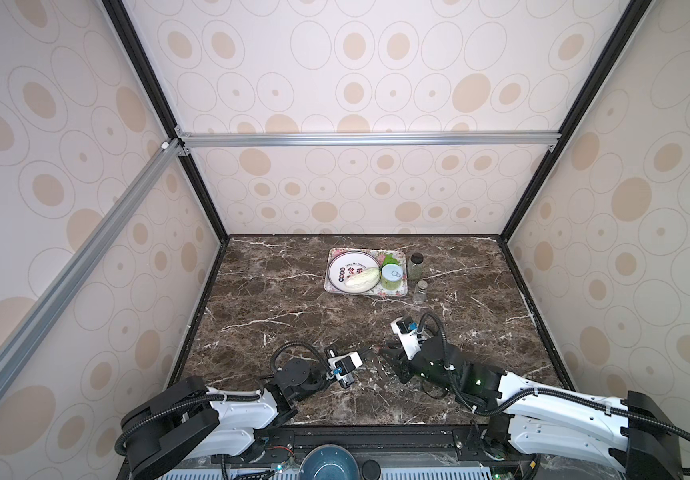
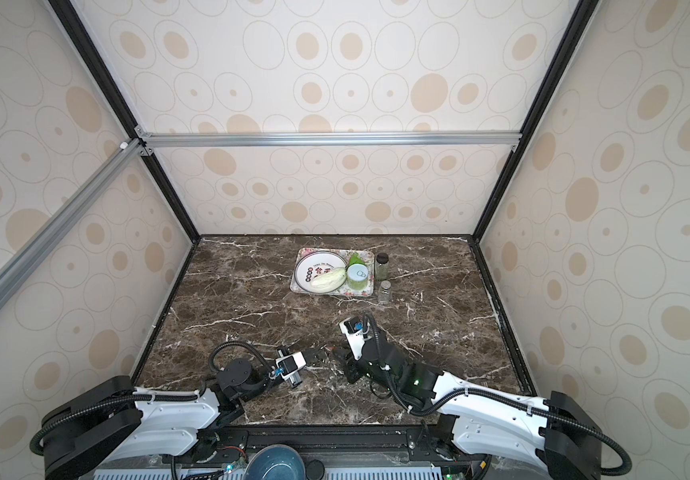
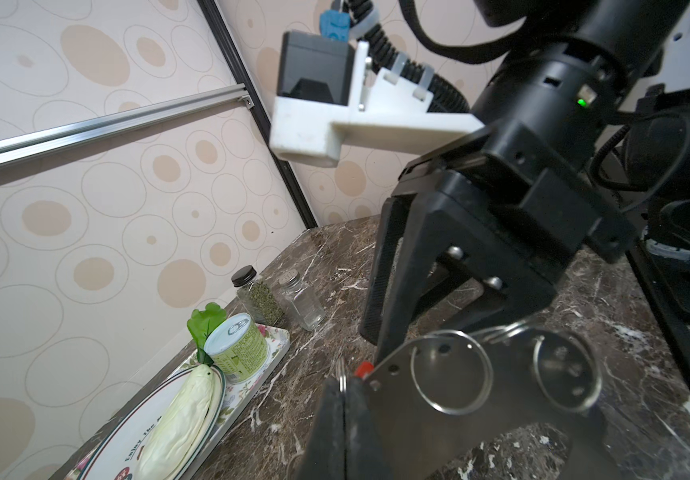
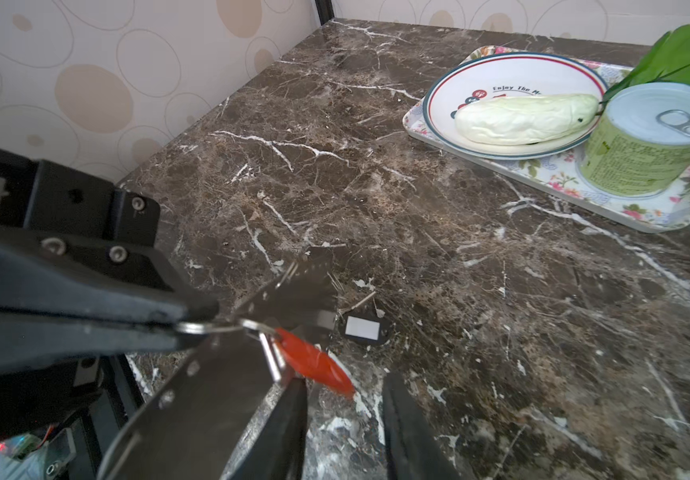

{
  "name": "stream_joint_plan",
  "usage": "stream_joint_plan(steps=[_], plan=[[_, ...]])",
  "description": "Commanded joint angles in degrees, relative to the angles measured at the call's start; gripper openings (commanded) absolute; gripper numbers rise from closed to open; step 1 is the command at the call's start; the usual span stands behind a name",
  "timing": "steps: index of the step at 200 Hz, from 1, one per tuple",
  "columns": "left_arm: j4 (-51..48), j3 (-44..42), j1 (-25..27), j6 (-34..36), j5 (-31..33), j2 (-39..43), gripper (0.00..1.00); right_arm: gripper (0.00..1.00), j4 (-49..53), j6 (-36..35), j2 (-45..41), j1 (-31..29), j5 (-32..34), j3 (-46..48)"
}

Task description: Put the keys on the keyring

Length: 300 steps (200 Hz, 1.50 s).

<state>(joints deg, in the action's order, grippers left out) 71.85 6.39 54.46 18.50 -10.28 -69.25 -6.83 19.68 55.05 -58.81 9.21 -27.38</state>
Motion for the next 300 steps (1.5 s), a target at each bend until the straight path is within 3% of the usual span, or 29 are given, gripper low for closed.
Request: stream_joint_plan(steps=[1,40,160,209,256,300], plan=[[5.69,-0.46,-0.44,-1.14,1.26,-0.42,0.00,0.33,-2.09,-0.25,-2.89,0.10,1.59,1.73],[6.61,-0.58,-1.01,-1.80,-0.53,-1.14,0.00,0.35,-7.69,-1.85,-3.64,-1.68,-3.58,4.13],[4.45,1.08,-1.11,-0.92,-14.84,-0.71,0.00,0.41,-4.32,-6.14,3.12,-6.82,1.69,-0.57],[4.74,1.44,-1.11,-2.56,-16.12,-0.62,0.00,0.41,-5.63,-7.36,3.69,-7.63,2.57,-0.40],[4.79,1.28,-1.11,-3.12,-16.35,0.31,0.00,0.32,-7.52,-8.40,3.51,-8.66,3.29,0.39],[4.87,0.47,-1.11,-2.69,-13.46,1.62,0.00,0.07,-6.54,-8.66,2.95,-8.71,7.10,0.52]])
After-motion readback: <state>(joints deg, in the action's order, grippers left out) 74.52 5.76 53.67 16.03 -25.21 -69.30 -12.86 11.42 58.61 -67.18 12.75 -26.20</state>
